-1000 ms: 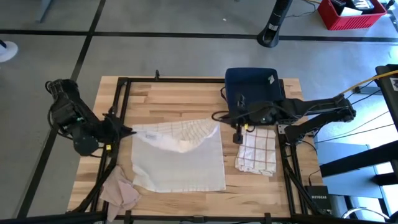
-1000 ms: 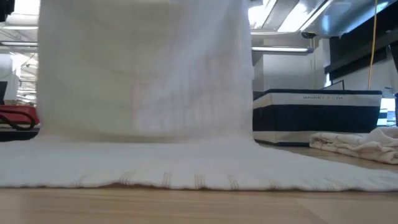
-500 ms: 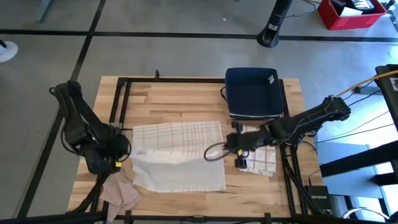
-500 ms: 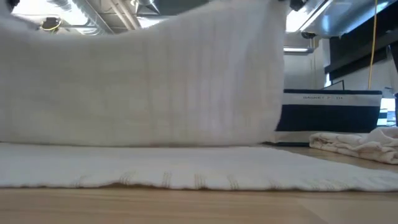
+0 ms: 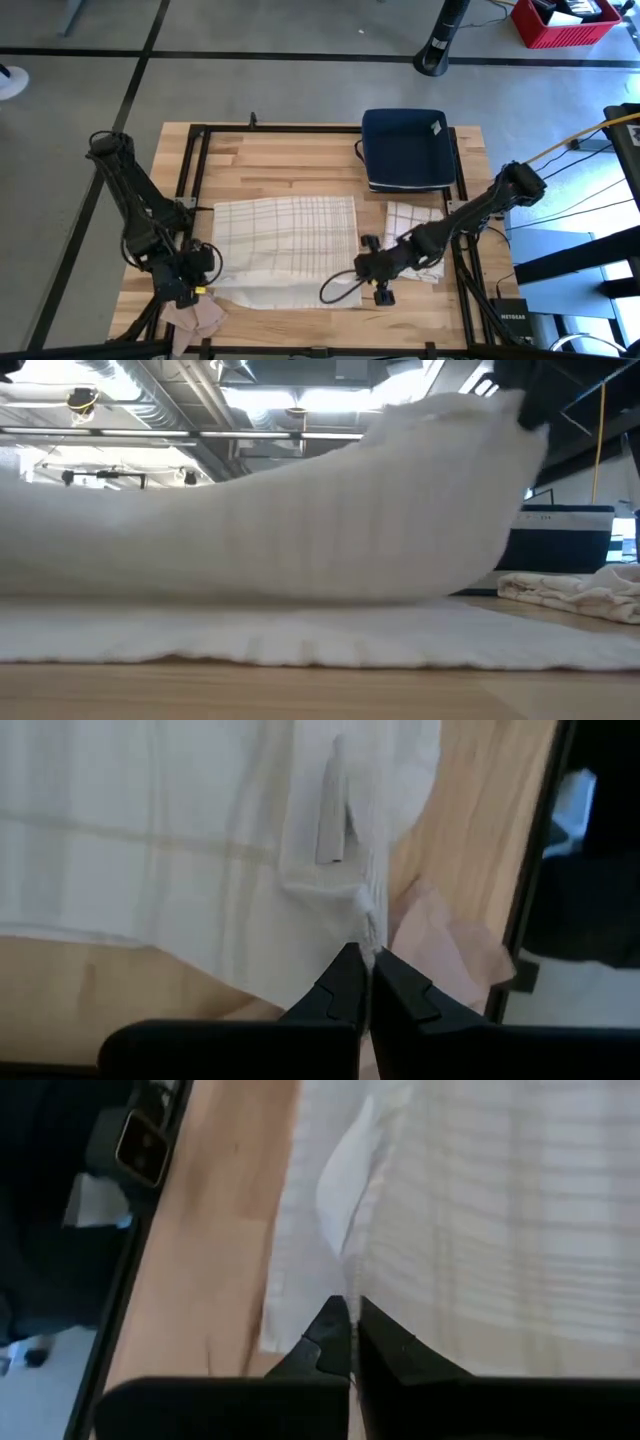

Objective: Fold towel
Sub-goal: Fold the white plaid towel

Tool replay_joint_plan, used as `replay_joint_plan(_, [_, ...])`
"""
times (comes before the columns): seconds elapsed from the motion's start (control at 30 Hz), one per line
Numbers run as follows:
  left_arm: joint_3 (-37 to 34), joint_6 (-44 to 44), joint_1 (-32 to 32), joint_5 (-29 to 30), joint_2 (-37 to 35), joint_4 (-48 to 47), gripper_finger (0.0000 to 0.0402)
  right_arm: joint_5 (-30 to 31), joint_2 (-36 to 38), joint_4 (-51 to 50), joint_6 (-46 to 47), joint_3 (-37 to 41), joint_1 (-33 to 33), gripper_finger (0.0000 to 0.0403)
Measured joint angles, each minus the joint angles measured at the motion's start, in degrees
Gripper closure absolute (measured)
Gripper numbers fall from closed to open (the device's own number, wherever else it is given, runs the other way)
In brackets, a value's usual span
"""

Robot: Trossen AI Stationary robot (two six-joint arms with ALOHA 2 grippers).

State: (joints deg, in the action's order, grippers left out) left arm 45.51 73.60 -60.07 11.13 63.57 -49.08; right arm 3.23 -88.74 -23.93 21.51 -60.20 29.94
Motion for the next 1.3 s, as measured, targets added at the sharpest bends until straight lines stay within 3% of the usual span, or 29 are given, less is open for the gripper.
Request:
replay_joint_plan(0.3, [-2.9,1.0,0.0,-3.2,2.0,3.5,0.0402,-5.8,-6.5,1.5,2.1,0.0,2.0,0.0399])
replay_joint_plan(0.57, [-2.9,-0.1,0.0,-3.3,2.2,3.5,0.0398,-6.0,-9.1,2.2,2.3,0.0,2.0,0.0356])
replay_joint_plan(0.8, [-2.9,-1.8,0.0,-4.2,2.5,3.0,0.0321,-7.8,-9.9,1.9,1.9,0.0,1.9,0.0288])
replay_joint_plan(0.93, [-2.4,-1.6,2.3,-12.9,1.9,2.5,0.0280,-8.0,-9.3,-3.9,-1.2,-2.3,0.9,0.0249])
replay_joint_plan(1.0, [-1.3,-0.9,4.5,-14.6,0.9,1.9,0.0269,-7.1,-8.8,-7.1,-3.6,-4.1,-0.5,0.0234])
replay_joint_plan(1.07, [-1.0,-0.5,6.7,-11.1,-0.3,1.8,0.0266,-4.3,-8.3,-7.0,-6.1,-4.8,-2.1,0.0225])
replay_joint_plan(1.23, [-1.9,-4.0,11.2,7.6,-1.1,2.2,0.0272,2.0,-8.7,1.1,-12.3,-3.9,-7.7,0.0217])
replay_joint_plan(1.3, [-3.6,-5.5,12.8,12.0,-0.2,2.0,0.0275,2.2,-9.9,6.0,-13.2,-2.0,-9.9,0.0217])
